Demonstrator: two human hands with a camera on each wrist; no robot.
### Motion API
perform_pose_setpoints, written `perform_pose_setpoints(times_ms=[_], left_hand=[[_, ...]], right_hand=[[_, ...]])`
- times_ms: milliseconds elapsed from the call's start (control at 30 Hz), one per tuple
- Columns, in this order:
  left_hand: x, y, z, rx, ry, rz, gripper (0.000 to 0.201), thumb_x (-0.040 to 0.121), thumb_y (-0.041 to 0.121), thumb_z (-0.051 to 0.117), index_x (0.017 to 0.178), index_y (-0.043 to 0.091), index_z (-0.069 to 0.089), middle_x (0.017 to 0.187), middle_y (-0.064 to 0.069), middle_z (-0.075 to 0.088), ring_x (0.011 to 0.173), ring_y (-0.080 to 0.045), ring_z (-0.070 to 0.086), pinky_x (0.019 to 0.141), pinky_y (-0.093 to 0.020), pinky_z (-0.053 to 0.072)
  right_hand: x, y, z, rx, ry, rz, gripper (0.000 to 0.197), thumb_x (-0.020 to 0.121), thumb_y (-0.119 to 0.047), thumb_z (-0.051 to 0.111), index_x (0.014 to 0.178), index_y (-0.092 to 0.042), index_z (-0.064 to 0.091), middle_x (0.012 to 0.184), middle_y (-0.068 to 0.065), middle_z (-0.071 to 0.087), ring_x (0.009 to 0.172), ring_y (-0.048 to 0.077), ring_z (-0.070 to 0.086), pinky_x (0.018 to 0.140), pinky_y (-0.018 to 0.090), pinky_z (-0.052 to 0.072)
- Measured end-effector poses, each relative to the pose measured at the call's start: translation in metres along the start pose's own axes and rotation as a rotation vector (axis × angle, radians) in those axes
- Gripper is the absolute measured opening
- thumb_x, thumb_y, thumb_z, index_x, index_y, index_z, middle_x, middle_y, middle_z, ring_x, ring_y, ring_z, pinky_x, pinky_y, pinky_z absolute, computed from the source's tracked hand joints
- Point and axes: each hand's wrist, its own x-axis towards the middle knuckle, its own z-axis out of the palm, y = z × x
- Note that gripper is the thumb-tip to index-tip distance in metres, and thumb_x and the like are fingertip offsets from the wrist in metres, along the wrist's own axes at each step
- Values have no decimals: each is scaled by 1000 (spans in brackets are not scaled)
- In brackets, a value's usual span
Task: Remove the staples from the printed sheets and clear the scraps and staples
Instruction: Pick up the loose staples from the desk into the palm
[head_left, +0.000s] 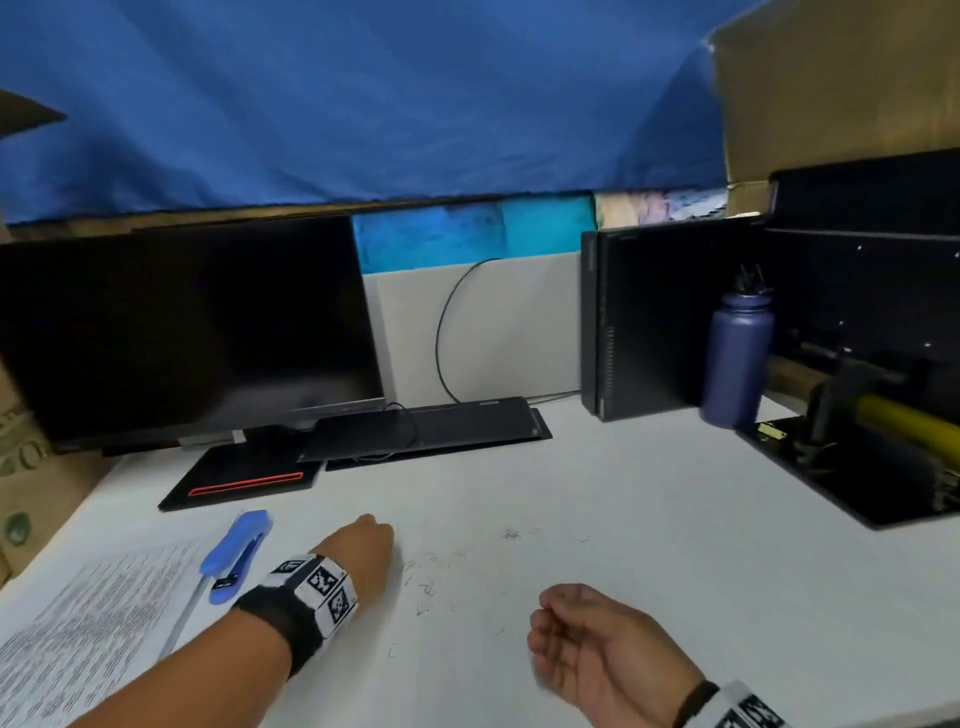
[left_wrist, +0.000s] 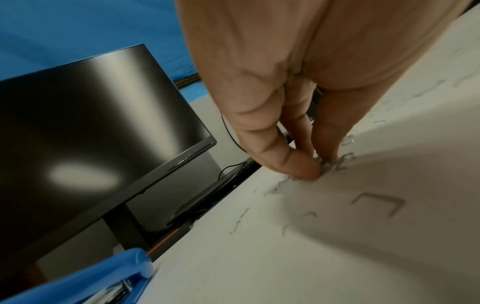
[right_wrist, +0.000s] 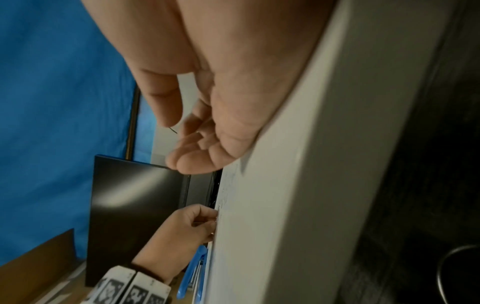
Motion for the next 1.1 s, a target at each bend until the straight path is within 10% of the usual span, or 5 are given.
perform_pose_setpoints(times_ms=[333,567,700,867,1100], left_hand=[[-15,-7,-3,-24,66,22,25,90,10,48,110,17,62,115,1,60,107,-18,59,93,-26,50],[-33,5,-37,-509,141,-30,22,84,9,54,77,23,70,87,8,71,81,-13,69,74,-27,59],[-68,48,-63,-904,159,119,14,81,3,66,81,15,73,78,-2,75,67,-6,71,63,-24,58],[-102,101,-69,-927,-12,403,16,78,-1,66,84,13,73,81,-8,75,76,-19,73,76,-35,61],[-107,115,-66,-834,-90,454,27,85,-6,56,96,10,74,90,-5,76,80,-22,74,77,-37,63]], right_hand=[[0,-4,-4,37,-70,26,15,79,0,60,92,3,64,83,23,62,70,34,62,66,39,53],[4,-3,-8,97,-31,22,27,76,-9,66,100,4,66,91,22,66,83,33,67,74,40,58],[5,-4,1,211,15,91,45,94,-27,57,113,14,60,100,26,68,95,37,69,77,43,61],[-5,4,24,387,-50,128,71,98,-55,38,122,10,56,118,29,66,112,39,64,102,47,48],[-4,11,26,442,74,76,65,101,-52,31,121,3,59,108,24,72,102,34,69,80,45,56]])
